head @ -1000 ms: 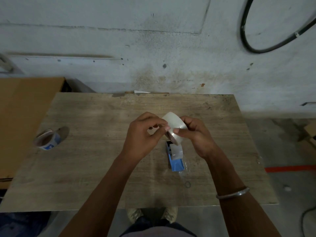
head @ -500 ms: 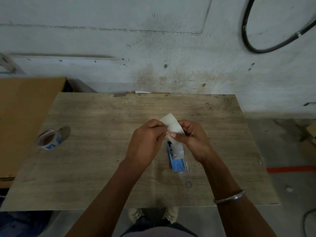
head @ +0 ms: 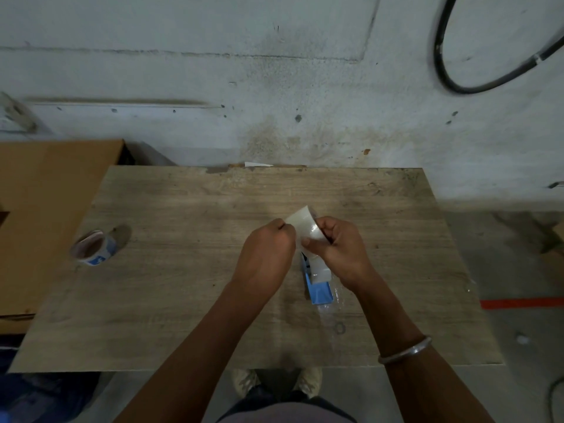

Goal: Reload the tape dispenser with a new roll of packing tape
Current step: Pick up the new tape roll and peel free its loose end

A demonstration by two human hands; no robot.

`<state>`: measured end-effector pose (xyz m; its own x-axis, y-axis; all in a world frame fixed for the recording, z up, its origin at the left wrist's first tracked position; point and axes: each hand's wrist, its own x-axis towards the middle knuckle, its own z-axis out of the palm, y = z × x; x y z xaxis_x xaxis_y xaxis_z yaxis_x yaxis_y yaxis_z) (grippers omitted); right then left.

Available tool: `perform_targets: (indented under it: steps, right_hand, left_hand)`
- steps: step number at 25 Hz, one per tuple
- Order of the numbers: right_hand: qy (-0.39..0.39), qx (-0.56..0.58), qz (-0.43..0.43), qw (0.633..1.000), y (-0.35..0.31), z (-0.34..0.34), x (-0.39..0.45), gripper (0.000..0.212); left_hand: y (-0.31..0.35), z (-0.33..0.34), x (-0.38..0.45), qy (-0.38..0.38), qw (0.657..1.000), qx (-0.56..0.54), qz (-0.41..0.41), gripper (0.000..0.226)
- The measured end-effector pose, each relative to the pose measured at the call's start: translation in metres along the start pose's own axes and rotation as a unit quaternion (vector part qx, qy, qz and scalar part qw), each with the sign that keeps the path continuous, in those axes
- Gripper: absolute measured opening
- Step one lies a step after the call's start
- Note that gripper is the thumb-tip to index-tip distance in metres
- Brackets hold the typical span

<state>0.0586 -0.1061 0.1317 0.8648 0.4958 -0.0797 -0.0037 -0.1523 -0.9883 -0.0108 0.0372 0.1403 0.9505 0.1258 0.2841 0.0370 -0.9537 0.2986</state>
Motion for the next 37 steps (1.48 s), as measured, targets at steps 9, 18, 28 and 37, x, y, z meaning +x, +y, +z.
perform_targets:
  steps: [9,18,28,37]
  right_hand:
    - [0.007,-0.08,-0.003,0.997,0.003,0.001,0.008,0.02]
    - [-0.015,0.106,0.067,0.992,0.004,-0.009,0.009,0.024]
    - [-0.148,0.121,0.033,0.981,-0.009,-0.021,0.028,0.029]
    - [0.054,-0.31,-0.201,0.928,-0.007,0.004,0.026,0.021]
  left_hand:
    - [-0.008,-0.003,0.007,-0.022,0.999,-0.018,0.043,0.012]
    - [-0.017,-0.001,0.006,0.067,0.952,-0.247,-0.166,0.022]
    - [-0.015,-0.009,0.012,-0.172,0.824,-0.504,-0.195,0.04]
    - [-0.002,0.021,-0.005,0.021,0.812,-0.516,-0.272,0.018]
